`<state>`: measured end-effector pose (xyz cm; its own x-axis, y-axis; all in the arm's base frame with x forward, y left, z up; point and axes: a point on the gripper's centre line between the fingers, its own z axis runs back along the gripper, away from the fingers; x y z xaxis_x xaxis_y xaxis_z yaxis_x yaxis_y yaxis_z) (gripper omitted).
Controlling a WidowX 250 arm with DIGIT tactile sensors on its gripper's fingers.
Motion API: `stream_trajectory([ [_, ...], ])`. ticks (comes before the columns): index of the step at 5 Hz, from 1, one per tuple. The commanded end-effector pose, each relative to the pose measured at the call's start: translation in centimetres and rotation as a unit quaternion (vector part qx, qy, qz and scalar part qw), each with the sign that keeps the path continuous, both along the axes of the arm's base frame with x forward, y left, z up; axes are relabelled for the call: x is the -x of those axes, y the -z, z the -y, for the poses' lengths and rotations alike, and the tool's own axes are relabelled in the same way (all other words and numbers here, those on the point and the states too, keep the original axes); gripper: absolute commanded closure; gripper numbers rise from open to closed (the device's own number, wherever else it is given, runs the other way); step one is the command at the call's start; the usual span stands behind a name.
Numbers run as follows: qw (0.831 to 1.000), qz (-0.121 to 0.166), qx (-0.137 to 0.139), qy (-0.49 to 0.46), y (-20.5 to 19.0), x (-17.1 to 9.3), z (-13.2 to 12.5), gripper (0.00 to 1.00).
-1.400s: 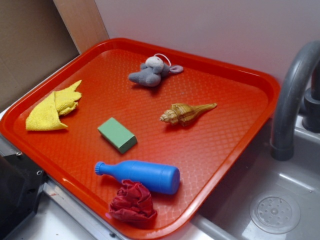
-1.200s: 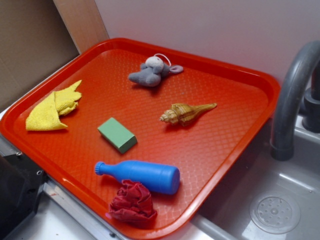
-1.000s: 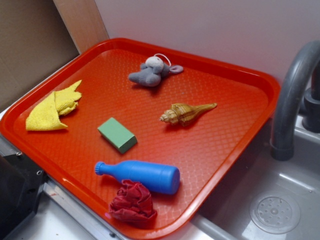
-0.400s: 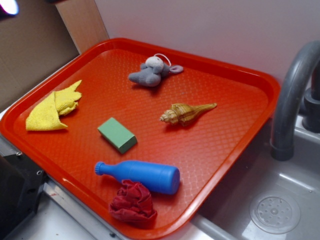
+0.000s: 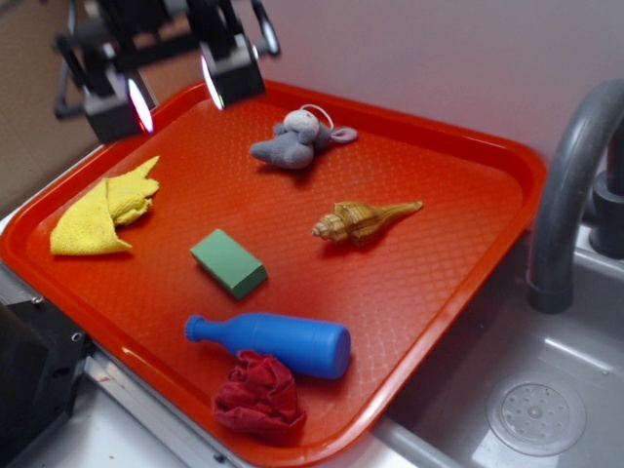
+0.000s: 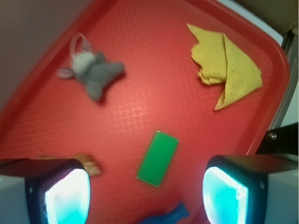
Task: Grab the green block.
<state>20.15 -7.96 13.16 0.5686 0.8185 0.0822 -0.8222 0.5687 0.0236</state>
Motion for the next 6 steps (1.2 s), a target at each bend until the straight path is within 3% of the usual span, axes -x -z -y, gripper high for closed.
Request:
stream_trajectory([
  [1,0.999,-0.034,0.037,-0.017,4.2,2.1,-1.9,0.0],
  [2,0.997,-0.016,0.07,-0.012,6.0,2.0,-1.2,0.0],
  [4,0.996,0.004,0.091,-0.015,9.2,1.2,-0.6,0.0],
  [5,0.996,-0.01,0.089,-0.027,10.8,1.0,-1.4,0.0],
  [6,0.994,-0.044,0.099,-0.019,12.1,1.2,-2.0,0.0],
])
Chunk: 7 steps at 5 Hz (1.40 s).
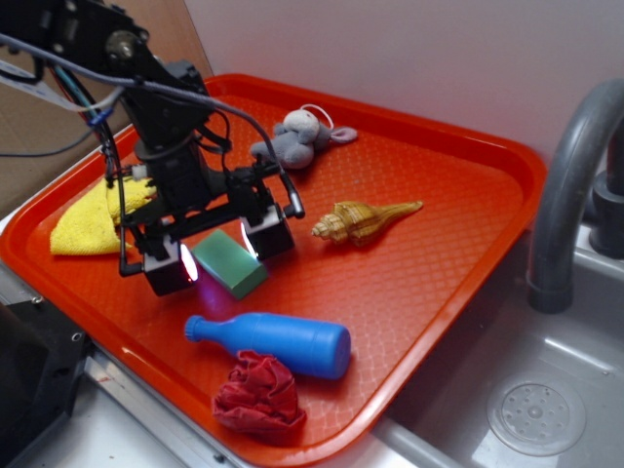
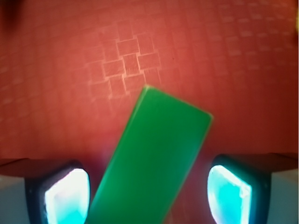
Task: Grab the green block.
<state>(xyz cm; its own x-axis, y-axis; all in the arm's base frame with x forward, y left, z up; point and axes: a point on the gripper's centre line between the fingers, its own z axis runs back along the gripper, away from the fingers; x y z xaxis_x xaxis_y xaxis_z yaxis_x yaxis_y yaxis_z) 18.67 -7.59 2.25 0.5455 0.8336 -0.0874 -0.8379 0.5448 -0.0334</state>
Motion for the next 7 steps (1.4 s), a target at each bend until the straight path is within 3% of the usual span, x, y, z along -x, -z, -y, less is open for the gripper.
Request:
stream_trajectory([
  [1,1.0,-0.001,0.015,0.021,0.6,-0.2,-1.7,1.0],
  [2,0.988,0.04,-0.039,0.144,-4.5,-2.3,-1.5,1.0],
  [3,0.955,0.072,-0.111,0.264,-9.5,-4.7,-1.1,1.0],
  [4,0.914,0.093,-0.133,0.371,-14.5,-6.9,0.0,1.0],
  [5,0.864,0.074,-0.124,0.483,-18.6,-7.5,1.2,1.0],
  [6,0.827,0.074,-0.105,0.547,-20.3,-6.3,1.2,1.0],
  [7,0.801,0.057,-0.098,0.587,-20.0,-4.7,1.0,1.0],
])
